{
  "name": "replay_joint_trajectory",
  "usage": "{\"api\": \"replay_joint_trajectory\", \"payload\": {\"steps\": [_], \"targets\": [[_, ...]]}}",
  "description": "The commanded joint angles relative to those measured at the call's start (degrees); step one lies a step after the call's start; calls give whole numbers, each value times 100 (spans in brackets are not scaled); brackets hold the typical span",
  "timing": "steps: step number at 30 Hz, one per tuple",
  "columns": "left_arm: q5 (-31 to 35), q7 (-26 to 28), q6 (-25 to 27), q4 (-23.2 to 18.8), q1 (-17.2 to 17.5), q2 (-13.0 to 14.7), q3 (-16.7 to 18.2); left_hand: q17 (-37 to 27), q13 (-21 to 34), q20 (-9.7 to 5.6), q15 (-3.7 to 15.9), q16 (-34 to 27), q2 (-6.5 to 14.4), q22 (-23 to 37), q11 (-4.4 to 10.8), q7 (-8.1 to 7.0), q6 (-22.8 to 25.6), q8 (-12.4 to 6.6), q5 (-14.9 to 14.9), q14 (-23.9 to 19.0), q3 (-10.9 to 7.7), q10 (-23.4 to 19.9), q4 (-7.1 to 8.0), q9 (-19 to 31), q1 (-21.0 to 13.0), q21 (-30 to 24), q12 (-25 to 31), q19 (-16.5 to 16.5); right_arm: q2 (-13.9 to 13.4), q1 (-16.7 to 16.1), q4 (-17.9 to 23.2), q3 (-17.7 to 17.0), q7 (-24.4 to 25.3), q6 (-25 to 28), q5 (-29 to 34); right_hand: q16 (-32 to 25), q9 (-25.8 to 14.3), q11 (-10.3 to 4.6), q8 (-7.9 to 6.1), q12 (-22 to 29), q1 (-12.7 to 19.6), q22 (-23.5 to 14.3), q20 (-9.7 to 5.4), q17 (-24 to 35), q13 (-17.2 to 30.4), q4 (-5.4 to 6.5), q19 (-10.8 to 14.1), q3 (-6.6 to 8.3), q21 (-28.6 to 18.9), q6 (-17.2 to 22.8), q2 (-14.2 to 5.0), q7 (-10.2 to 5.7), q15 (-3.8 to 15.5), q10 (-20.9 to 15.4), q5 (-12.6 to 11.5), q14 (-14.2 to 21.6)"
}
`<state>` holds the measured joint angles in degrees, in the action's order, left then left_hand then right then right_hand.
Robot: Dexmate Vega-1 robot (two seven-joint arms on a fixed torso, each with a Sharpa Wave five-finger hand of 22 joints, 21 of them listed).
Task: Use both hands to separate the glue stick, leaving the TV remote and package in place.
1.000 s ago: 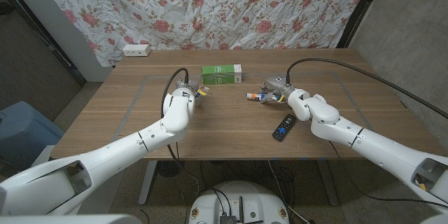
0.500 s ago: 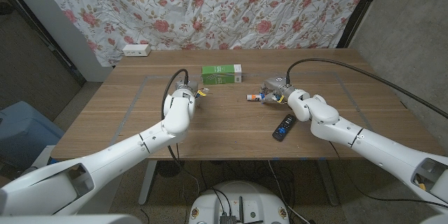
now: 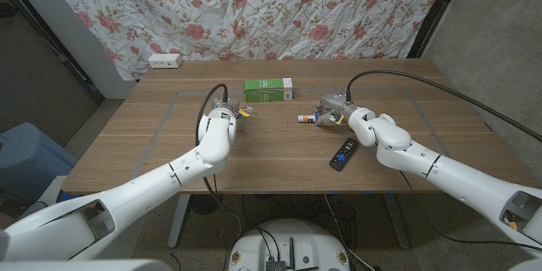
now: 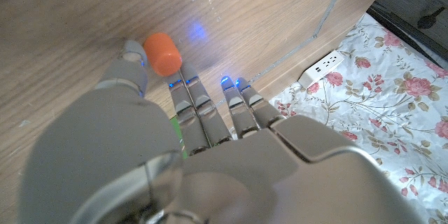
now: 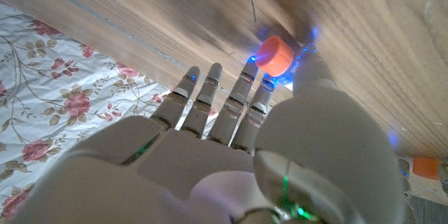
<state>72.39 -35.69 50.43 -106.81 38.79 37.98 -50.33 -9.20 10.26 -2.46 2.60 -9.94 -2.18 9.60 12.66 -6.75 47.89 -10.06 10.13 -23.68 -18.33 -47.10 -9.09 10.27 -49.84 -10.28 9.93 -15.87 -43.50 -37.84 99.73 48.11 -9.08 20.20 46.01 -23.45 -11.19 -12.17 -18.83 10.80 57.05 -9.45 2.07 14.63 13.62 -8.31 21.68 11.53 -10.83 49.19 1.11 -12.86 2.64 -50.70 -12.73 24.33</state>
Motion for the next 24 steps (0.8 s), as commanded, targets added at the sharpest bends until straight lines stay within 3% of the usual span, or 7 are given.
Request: {"api": "replay_joint_trajectory", "payload": {"steps": [1, 9, 14, 24], "targets": [[192, -128, -5, -66, 78, -29, 110, -18, 7, -300, 246, 3, -20, -3, -5, 11, -227, 22, 38, 73, 67, 242, 6, 13, 79, -6, -24, 54, -42, 53, 51, -4, -202, -84, -12, 105, -2, 3, 162, -32, -88, -15, 62, 16, 1, 8, 7, -23, 15, -317, 160, 8, 543, 288, -102, -124], [275, -166, -39, -144, 157, -25, 207, -19, 3, -288, 206, 9, -69, -5, -9, 16, -467, 25, 37, 175, 109, 499, 8, 6, 131, -4, -27, 117, -73, 66, 93, -19, -314, -125, -27, 218, 3, 54, 421, -27, -299, -17, 139, 53, -28, 52, -74, -67, 22, -826, 283, 12, 414, 690, -215, -289], [307, -208, -57, -204, 207, -39, 276, -21, -1, -223, 185, 19, -106, -6, -20, 23, -633, 14, 35, 300, 155, 744, 26, 1, 207, 20, -34, 240, -99, 84, 124, -33, -408, -163, -51, 292, 6, 206, 577, -35, -525, -19, 197, 84, -48, 103, -176, -143, 31, -1155, 395, 18, 311, 985, -308, -422], [282, -214, -62, -408, 371, -10, 472, -21, -14, -167, 184, 14, -120, -9, -30, 48, -1095, 12, 38, 580, 209, 1313, 38, 1, 320, 32, -28, 552, -144, 81, 190, -83, -561, -230, -134, 379, 11, 336, 768, -23, -973, -20, 247, 139, -64, 234, -248, -329, 19, -1698, 555, 30, 145, 1370, -514, -607]]}}
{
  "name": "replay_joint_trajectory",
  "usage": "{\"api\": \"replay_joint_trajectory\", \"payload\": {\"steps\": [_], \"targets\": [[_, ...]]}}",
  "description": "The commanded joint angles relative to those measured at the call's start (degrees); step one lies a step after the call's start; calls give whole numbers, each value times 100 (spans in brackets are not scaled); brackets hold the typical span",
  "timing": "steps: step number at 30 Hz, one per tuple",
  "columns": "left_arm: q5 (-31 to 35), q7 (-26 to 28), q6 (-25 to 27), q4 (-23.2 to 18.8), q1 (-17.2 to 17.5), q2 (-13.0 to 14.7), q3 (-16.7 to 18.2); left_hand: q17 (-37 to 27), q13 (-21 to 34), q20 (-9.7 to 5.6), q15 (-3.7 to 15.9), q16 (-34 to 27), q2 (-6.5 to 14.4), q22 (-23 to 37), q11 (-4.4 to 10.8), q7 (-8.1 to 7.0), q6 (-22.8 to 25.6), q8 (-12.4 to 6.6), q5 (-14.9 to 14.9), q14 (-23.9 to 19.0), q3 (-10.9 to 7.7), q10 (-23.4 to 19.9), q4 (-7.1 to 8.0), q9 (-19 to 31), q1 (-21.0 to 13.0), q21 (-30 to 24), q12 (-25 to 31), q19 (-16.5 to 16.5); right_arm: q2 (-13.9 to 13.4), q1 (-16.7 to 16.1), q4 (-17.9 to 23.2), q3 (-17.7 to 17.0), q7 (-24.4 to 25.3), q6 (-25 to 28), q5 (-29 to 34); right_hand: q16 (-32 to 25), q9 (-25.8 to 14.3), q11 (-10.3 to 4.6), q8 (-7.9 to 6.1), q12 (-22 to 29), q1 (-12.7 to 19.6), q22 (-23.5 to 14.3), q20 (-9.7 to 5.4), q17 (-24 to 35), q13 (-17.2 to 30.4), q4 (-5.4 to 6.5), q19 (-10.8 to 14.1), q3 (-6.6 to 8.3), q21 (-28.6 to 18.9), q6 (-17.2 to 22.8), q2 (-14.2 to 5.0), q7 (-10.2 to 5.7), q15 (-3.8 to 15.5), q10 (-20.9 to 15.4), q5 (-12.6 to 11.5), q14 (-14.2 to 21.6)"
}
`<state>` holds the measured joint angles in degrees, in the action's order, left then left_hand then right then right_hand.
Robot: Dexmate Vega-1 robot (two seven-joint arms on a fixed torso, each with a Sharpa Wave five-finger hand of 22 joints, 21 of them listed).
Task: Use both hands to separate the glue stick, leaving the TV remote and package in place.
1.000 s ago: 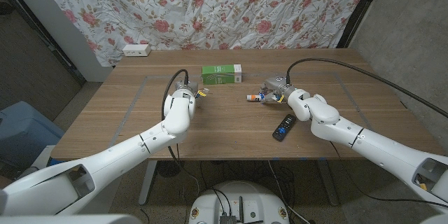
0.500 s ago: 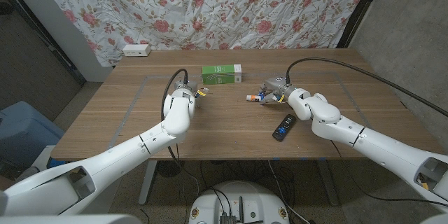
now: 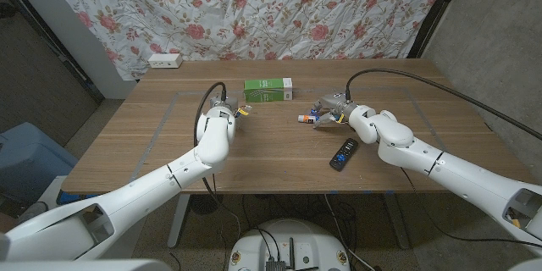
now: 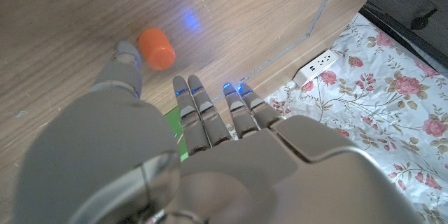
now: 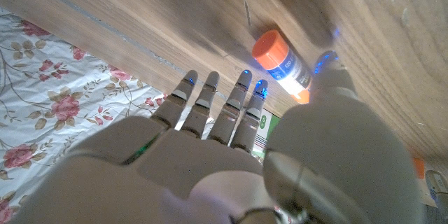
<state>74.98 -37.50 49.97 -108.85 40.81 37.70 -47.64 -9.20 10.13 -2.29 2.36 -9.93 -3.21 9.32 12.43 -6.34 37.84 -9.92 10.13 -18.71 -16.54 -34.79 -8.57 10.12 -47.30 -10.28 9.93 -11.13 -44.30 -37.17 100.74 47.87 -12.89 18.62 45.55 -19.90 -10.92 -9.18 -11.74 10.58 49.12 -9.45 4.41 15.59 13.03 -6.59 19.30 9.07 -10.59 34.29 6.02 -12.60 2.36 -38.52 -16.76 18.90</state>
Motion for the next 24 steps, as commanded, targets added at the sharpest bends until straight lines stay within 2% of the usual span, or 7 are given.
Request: {"api": "replay_joint_trajectory", "payload": {"steps": [1, 5, 6, 7, 11, 16, 24], "targets": [[2, -41, -15, -238, 190, 27, 233, -21, -1, -178, 213, 11, -18, 19, -11, 16, -96, -9, 38, 83, 33, 112, -13, 17, 73, 31, -31, 87, -74, 17, 95, -68, -210, -96, -118, 42, -15, 78, 70, -11, -256, -20, 36, 52, -9, 85, -25, -120, -3, -278, 88, 1, 144, 245, -154, -101], [-226, 97, 10, -401, 328, 62, 431, -21, -5, -162, 191, 14, -29, 18, -21, 16, -142, -30, 31, 159, 57, 271, -1, 19, 127, 22, -39, 133, -138, -49, 73, -184, -82, -298, -352, 122, -14, 186, 112, -13, -585, -23, 82, 76, -25, 194, -80, -297, -8, -641, 171, 2, -4, 557, -329, -269], [-344, 206, 30, -457, 394, 66, 519, -22, -6, -150, 182, 23, -30, 18, -38, 18, -173, -33, 28, 215, 68, 335, 6, 19, 155, 21, -38, 156, -150, -76, 58, -227, -26, -356, -438, 145, -14, 207, 107, -7, -648, -23, 94, 75, -28, 221, -84, -324, -8, -678, 165, 4, -78, 596, -355, -315], [-444, 322, 41, -502, 451, 75, 589, -22, -7, -130, 172, 23, -27, 18, -43, 19, -186, -37, 28, 238, 72, 373, 10, 20, 169, 25, -36, 183, -154, -107, 50, -266, 24, -381, -509, 162, -13, 246, 114, -9, -753, -23, 101, 71, -34, 265, -91, -373, -9, -773, 160, 11, -261, 691, -390, -334], [-963, 668, 64, -660, 613, 123, 855, -22, -8, -129, 167, 17, -22, 17, -76, 25, -226, -34, 27, 254, 78, 443, 14, 20, 189, 19, -36, 194, -199, -195, 54, -372, 170, -499, -707, 235, -2, 356, 123, -18, -948, -23, 125, 46, -52, 336, -120, -487, -9, -982, 177, 51, -482, 914, -463, -433], [-1790, 1453, -72, -814, 898, 193, 1244, -21, -12, -151, 173, -12, -16, 17, -141, 69, -269, -55, 22, 219, 98, 597, 24, 20, 247, -3, -29, 179, -237, -242, 69, -434, 234, -570, -842, 309, 13, 474, 145, -35, -1171, -24, 184, 32, -71, 441, -132, -581, -15, -1209, 127, 126, -492, 1175, -511, -557], [-3294, 2585, -461, -935, 1247, 308, 1866, -21, -16, -154, 176, -7, -24, 17, -208, 109, -374, -32, 14, 229, 126, 763, 36, 14, 318, -5, -28, 192, -234, -315, 30, -581, 385, -691, -1190, 432, 26, 479, 139, -42, -1375, -24, 158, 11, -95, 533, -344, -682, 34, -1416, 96, 165, -514, 1438, -547, -799]]}}
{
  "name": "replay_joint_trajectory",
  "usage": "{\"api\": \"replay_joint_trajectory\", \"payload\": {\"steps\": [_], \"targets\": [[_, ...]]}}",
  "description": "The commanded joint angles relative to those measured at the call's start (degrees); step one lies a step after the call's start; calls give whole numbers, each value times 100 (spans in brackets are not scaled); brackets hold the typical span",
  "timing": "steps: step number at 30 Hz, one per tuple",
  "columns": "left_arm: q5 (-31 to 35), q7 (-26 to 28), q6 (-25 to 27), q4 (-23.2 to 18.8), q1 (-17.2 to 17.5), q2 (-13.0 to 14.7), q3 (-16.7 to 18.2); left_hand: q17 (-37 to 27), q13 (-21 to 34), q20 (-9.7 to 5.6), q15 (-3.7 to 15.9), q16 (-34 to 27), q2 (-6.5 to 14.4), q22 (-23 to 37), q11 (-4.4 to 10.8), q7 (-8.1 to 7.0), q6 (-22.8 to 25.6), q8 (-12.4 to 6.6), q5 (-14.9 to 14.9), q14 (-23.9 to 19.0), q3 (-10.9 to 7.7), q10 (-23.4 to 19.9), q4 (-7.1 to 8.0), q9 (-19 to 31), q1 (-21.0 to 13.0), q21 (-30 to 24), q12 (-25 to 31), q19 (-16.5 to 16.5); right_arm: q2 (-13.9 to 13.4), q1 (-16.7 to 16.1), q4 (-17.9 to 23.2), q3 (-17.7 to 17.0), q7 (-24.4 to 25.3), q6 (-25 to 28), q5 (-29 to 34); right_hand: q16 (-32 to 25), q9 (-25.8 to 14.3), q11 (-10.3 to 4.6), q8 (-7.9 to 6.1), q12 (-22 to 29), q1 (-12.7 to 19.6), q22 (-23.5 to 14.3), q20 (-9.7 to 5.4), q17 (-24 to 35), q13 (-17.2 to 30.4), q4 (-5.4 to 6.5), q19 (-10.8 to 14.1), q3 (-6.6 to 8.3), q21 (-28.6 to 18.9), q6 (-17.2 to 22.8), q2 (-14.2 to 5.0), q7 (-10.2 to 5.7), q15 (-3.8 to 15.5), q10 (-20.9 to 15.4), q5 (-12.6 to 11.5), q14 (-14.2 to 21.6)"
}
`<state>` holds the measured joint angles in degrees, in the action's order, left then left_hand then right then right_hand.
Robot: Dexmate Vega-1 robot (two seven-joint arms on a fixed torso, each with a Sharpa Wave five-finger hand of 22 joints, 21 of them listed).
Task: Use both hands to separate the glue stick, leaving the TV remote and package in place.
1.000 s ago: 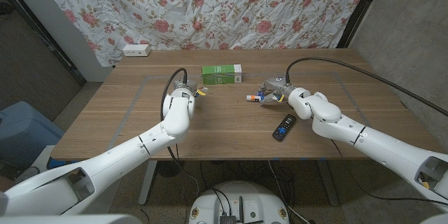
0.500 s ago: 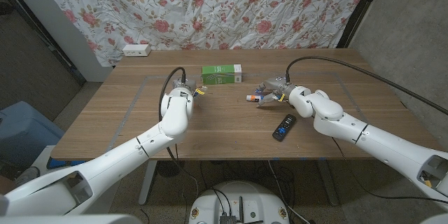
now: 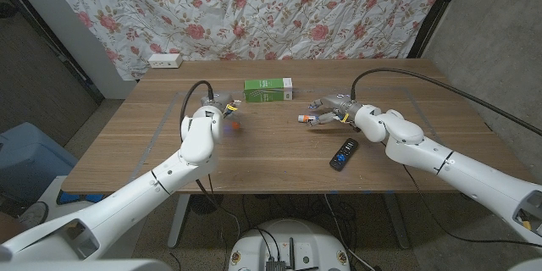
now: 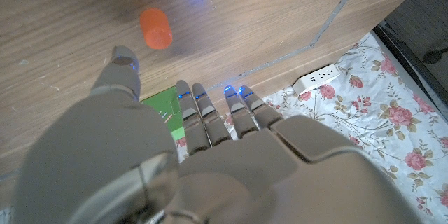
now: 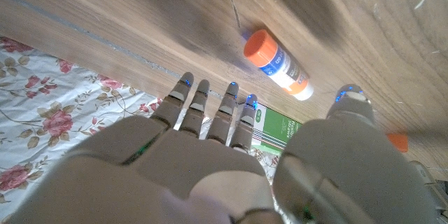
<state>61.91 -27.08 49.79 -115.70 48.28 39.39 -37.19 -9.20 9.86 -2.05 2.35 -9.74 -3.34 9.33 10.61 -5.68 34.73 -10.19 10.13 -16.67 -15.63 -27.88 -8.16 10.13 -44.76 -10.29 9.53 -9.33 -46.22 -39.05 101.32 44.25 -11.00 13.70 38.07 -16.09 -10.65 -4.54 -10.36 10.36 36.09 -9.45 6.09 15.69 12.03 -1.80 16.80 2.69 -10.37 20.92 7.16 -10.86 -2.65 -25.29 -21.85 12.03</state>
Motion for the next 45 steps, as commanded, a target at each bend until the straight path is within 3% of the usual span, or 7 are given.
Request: {"api": "replay_joint_trajectory", "payload": {"steps": [1, 10, 22, 26, 32, 40, 45], "targets": [[-2195, 1699, -533, -249, 552, 151, 912, -21, 11, -169, 172, -23, -9, 16, -56, 45, -71, -7, 13, 36, 41, 95, -1, 11, 79, 1, 15, 32, -39, -135, -39, -242, 209, -226, -510, 62, 0, 14, 8, -16, -91, -24, -11, -1, 3, 62, -104, -53, 12, -114, -21, -6, -41, 125, -40, -133], [-3701, 2671, -1117, -156, 830, 337, 1421, -23, 7, -157, 149, -20, 35, 17, -76, 71, -194, 18, 14, 64, 47, 203, 19, 2, 140, 5, 24, 77, -24, -269, -80, -442, 445, -288, -1011, 169, 9, 73, 2, -25, -383, -24, -72, -15, -26, 224, -169, -143, -12, -306, -141, 46, 71, 415, -56, -364], [-5277, 3795, -2114, 191, 1223, 403, 1977, -23, 3, -136, 105, -22, 170, 18, -175, 156, -411, 36, 20, 100, 21, 324, 43, -3, 202, -11, 46, 84, 50, -439, -157, -657, 803, -371, -1650, 243, 17, 94, -15, -23, -634, -18, -332, -56, -58, 359, -138, -221, -31, -394, -227, 83, 215, 612, -41, -479], [-5634, 4072, -2488, 435, 1218, 383, 2017, -23, 2, -140, 96, -24, 203, 19, -196, 186, -415, 25, 20, 100, 16, 326, 52, -2, 218, -19, 55, 67, 86, -505, -196, -760, 960, -381, -1899, 253, 19, 101, -9, -21, -713, -16, -385, -66, -68, 406, -138, -236, -31, -437, -270, 121, 230, 659, -32, -489], [-6080, 4344, -3056, 833, 1137, 348, 2003, -24, 2, -149, 91, -32, 247, 20, -235, 207, -433, 21, 20, 86, 9, 329, 64, -2, 243, -28, 64, 46, 154, -554, -325, -890, 1186, -417, -2243, 265, 24, 124, -14, 5, -905, -10, -533, -99, -91, 512, -126, -281, -30, -490, -354, 189, 436, 688, 10, -473], [-6599, 4571, -3688, 1277, 1054, 254, 1977, -23, 2, -152, 80, -24, 321, 21, -300, 224, -542, 35, 12, 110, 10, 414, 91, -2, 319, -28, 57, 46, 196, -593, -416, -936, 1403, -406, -2514, 271, 27, 152, -10, 21, -1005, -6, -601, -126, -104, 566, -113, -306, -31, -530, -392, 314, 449, 682, 39, -442], [-6867, 4601, -3929, 1524, 943, 202, 1928, -21, 1, -150, 39, -13, 391, 22, -348, 127, -695, 54, 5, 157, 9, 510, 102, -5, 387, -26, 52, 49, 215, -605, -416, -953, 1486, -295, -2641, 283, 28, 166, -3, 15, -1066, -5, -606, -138, -109, 599, -112, -321, -29, -567, -416, 353, 414, 716, 57, -452]]}}
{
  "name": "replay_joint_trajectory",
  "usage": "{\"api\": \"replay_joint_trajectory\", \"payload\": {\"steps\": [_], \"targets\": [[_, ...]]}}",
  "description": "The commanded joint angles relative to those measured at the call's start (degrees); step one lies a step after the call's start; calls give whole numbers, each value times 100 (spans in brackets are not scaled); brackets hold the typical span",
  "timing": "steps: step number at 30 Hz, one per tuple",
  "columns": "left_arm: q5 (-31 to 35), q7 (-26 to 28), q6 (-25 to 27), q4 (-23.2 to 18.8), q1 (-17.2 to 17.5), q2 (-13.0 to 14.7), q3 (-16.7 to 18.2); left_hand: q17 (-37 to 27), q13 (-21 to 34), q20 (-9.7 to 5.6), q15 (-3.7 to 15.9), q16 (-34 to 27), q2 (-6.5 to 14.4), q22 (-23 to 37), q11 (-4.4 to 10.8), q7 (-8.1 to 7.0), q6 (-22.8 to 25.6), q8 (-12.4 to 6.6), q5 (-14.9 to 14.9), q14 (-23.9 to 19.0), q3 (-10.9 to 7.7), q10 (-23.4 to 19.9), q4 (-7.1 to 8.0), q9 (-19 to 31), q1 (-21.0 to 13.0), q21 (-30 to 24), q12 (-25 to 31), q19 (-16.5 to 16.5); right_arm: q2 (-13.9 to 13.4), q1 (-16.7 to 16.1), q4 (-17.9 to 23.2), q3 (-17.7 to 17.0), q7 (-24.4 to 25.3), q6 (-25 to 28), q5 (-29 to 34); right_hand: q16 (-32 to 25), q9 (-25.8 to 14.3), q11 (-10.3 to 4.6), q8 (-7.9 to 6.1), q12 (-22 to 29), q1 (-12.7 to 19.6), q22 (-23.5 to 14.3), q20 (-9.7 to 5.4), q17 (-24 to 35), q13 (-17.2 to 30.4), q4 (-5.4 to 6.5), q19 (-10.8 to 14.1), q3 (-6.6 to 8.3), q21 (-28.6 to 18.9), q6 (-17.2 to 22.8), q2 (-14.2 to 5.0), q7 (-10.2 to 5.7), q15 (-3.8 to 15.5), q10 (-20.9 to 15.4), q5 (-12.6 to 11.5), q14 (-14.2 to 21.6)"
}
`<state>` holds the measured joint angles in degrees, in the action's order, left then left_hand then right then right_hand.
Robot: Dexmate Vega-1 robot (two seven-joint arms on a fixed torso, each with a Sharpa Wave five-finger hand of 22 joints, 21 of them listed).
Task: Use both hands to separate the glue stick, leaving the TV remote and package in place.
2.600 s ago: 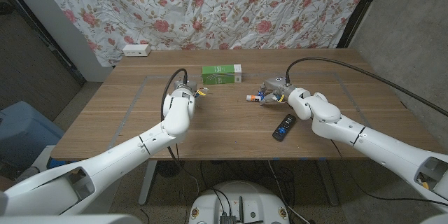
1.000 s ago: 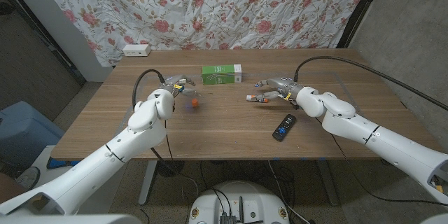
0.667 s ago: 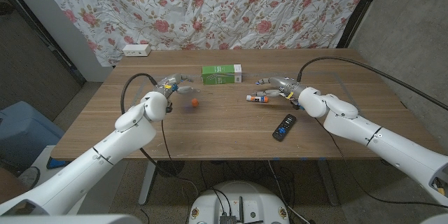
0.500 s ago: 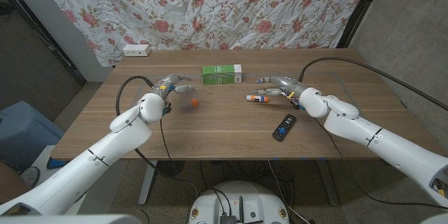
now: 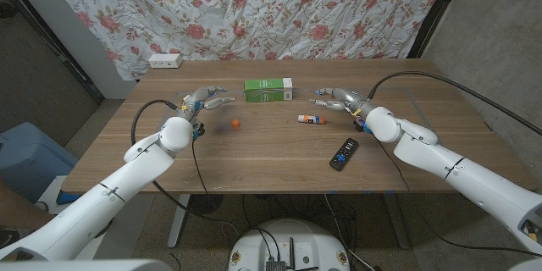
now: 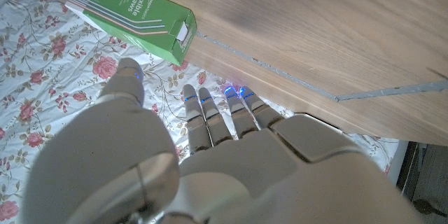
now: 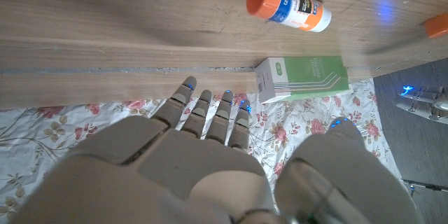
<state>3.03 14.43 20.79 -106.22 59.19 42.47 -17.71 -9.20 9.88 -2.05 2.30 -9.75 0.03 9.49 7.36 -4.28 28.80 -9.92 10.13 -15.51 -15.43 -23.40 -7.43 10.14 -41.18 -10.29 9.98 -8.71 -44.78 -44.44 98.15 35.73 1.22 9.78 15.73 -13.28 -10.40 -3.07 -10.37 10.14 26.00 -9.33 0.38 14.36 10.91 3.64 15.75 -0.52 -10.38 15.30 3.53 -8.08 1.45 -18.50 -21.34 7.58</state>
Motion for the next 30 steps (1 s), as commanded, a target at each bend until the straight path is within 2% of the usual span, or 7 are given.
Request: {"api": "replay_joint_trajectory", "payload": {"steps": [1, 4, 8, 16, 17, 19, 30], "targets": [[-1019, 462, -1117, 637, -169, -122, -33, -20, -1, -146, 46, -10, 65, 6, -33, -5, -150, 35, 3, 52, -10, 86, 30, -7, 44, -26, 6, -12, 68, -72, -93, -107, 280, 114, -433, 4, 3, 18, -3, 36, -71, -18, -36, -7, 2, 63, -8, -4, -27, -7, -58, 85, 6, 44, 10, -8], [-1116, 519, -1423, 852, -233, -190, -70, -21, -1, -159, 42, -8, 102, 7, -71, 19, -322, 48, -9, 96, 7, 179, 49, -8, 129, -37, 3, -42, 55, -85, -103, -125, 296, 113, -539, 8, 4, 23, -10, 35, -109, -17, -32, -13, -1, 85, -5, -12, -27, -1, -77, 115, -13, 60, 20, -11], [-1263, 609, -1700, 1024, -266, -277, -78, -19, 0, -204, 123, -2, 219, 8, -138, 58, -454, 17, -10, 179, 8, 323, 77, -9, 256, -106, 7, -278, 82, -128, -137, -164, 409, 93, -676, 21, 5, 50, -11, 27, -201, -17, -52, -23, -6, 136, 18, -30, -34, -17, -121, 169, -35, 113, 45, -27], [-1754, 603, -2086, 1309, -285, -470, -27, -19, -1, -212, 120, -3, 292, 9, -168, 67, -651, 35, -7, 222, 6, 545, 81, -11, 336, -83, -21, -293, 175, -263, -298, -344, 695, -216, -1096, 26, 8, 75, 8, 27, -303, -15, -60, -43, -13, 190, 71, -55, -48, -100, -162, 229, -78, 161, 79, -8], [-1904, 526, -2208, 1386, -286, -520, 2, -33, 0, -215, 116, -13, 373, 10, -176, 62, -717, 32, -5, 229, 5, 575, 141, -9, 440, -77, -7, -297, 182, -263, -322, -354, 712, -246, -1131, 26, 8, 77, 7, 25, -309, -15, -59, -45, -14, 193, 77, -57, -49, -100, -165, 230, -80, 167, 81, -5], [-2044, 561, -2367, 1503, -289, -635, 28, -32, 0, -218, 92, -11, 386, 10, -183, 73, -729, 26, -5, 238, 6, 588, 151, -9, 468, -75, -4, -299, 218, -258, -404, -383, 739, -335, -1235, 28, 9, 106, 2, 26, -332, -15, -78, -53, -16, 206, 123, -60, -63, -101, -181, 242, -78, 181, 90, 4], [-2399, 359, -2712, 2009, -534, -803, -76, -38, 0, -209, 75, -22, 508, 11, -229, 137, -768, 8, 5, 235, -12, 589, 213, -10, 603, -62, 26, -295, 473, -126, -787, -450, 823, -678, -1695, 10, 14, 147, -24, 49, -401, -10, -126, -84, -23, 255, 267, -47, -89, -78, -302, 345, -98, 174, 127, 105]]}}
